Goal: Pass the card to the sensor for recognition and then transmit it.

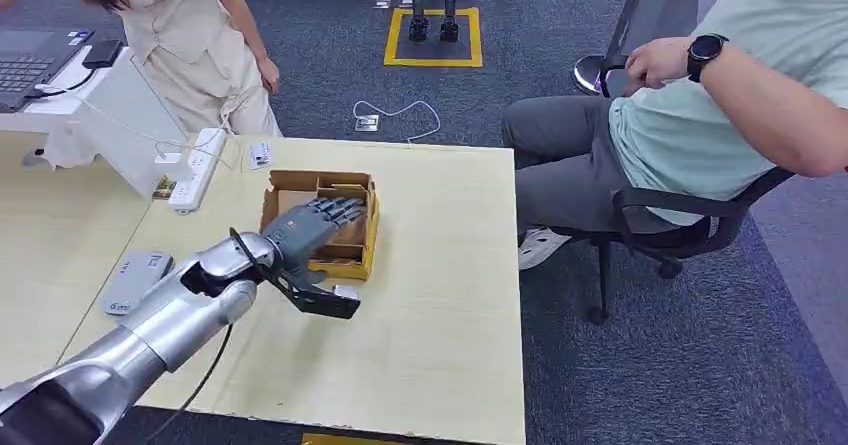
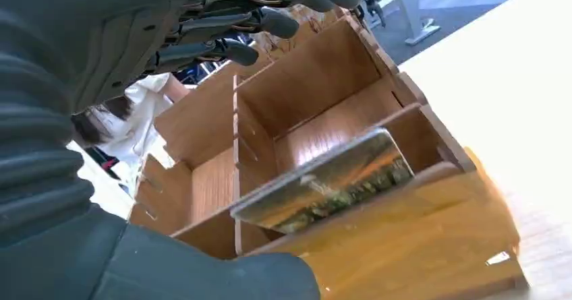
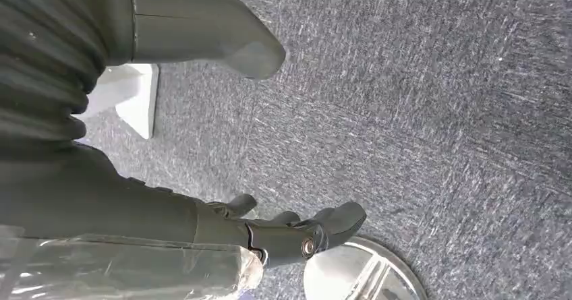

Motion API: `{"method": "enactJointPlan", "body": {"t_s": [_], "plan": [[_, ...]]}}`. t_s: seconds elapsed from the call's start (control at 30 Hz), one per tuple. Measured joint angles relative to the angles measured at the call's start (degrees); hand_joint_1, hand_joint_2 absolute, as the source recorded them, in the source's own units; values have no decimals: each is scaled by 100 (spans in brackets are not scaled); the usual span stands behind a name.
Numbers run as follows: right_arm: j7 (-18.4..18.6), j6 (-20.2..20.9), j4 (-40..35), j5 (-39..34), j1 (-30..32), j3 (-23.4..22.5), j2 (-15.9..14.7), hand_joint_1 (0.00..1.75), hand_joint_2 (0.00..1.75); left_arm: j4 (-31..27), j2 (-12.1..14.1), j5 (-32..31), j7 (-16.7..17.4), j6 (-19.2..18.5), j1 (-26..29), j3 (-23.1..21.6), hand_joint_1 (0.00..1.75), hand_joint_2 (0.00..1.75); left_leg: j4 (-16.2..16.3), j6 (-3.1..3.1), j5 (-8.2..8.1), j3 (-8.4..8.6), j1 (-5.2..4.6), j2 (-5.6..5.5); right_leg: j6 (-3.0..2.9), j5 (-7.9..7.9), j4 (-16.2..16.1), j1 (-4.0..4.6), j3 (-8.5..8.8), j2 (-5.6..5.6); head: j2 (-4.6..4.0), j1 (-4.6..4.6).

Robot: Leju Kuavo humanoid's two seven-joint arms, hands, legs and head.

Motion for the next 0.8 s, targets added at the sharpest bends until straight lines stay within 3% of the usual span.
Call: {"method": "enactJointPlan", "body": {"t_s": [0.4,0.43,0.47,0.8], "plan": [[2,4,0,0,1,0,0,0,175,9,50,31,-15,-63,-24,-22,0,175,0,0,0,0,0,0,0,0,0,0,0,0,0,-2],[0,4,0,0,1,0,0,0,175,9,55,31,-15,-63,-24,-22,12,175,0,0,0,0,0,0,0,0,0,0,0,0,0,0],[0,4,0,0,0,0,0,0,175,9,61,33,-17,-72,-24,-22,175,175,0,0,0,0,0,0,0,0,0,0,0,0,0,0],[0,13,0,2,-7,-2,0,0,175,11,302,205,-199,-308,-111,-131,175,175,0,0,0,-1,0,-1,0,0,0,0,-1,0,0,-2]]}}
